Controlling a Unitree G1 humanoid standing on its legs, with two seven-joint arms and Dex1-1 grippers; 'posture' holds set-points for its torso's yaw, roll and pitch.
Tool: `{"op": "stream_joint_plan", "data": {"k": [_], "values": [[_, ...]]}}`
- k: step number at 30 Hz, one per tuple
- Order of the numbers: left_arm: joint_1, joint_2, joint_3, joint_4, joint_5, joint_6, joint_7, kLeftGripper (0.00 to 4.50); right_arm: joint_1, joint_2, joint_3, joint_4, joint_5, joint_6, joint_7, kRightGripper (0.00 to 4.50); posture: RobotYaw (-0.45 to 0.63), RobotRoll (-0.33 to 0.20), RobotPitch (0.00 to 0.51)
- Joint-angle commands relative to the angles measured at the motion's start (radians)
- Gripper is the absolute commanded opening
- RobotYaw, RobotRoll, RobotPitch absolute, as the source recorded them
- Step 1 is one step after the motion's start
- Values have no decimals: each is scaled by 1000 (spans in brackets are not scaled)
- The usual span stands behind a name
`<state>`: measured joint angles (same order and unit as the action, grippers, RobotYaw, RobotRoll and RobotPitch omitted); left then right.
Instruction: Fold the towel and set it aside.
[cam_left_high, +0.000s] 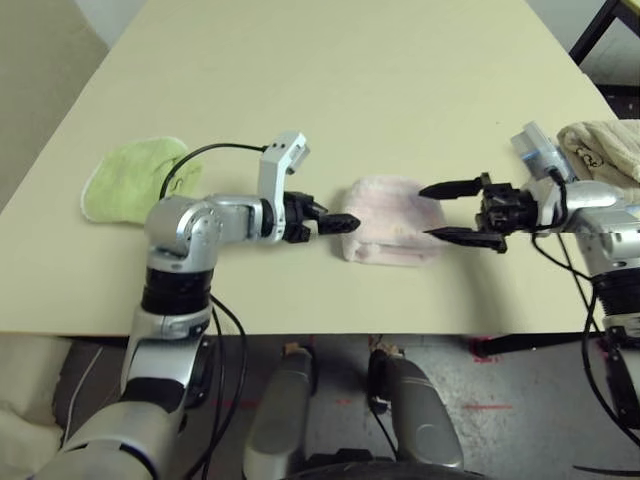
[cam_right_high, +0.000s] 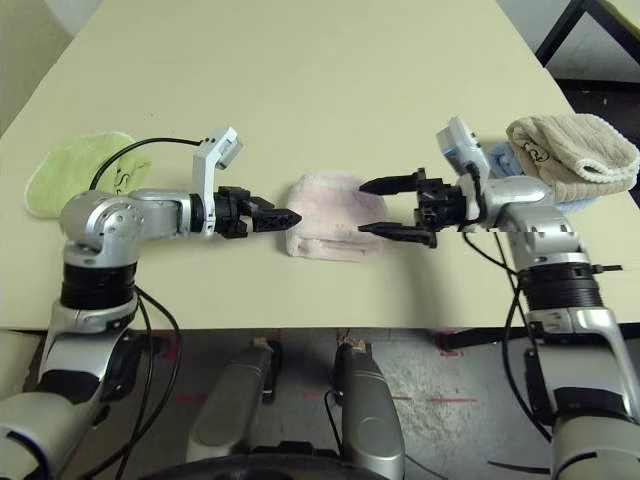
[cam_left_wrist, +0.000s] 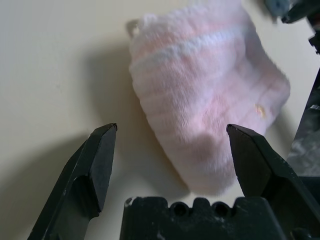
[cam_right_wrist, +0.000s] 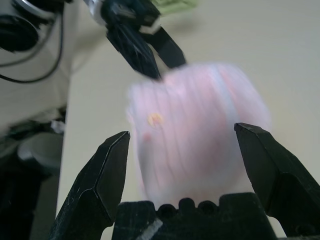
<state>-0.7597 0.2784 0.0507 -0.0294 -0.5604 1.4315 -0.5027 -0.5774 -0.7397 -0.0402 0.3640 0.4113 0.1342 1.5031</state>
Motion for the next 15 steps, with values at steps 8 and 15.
{"op": "stream_joint_plan", "data": {"k": [8,15], "values": [[-57,-99,6,144,-7,38,19,4460,116,-54,-53,9,-8,-58,-19,4500,7,0,137],[-67,-159,13,226,5,3,43,3891,126,-56,-61,10,-13,-71,-31,4500,-3,0,139]]}}
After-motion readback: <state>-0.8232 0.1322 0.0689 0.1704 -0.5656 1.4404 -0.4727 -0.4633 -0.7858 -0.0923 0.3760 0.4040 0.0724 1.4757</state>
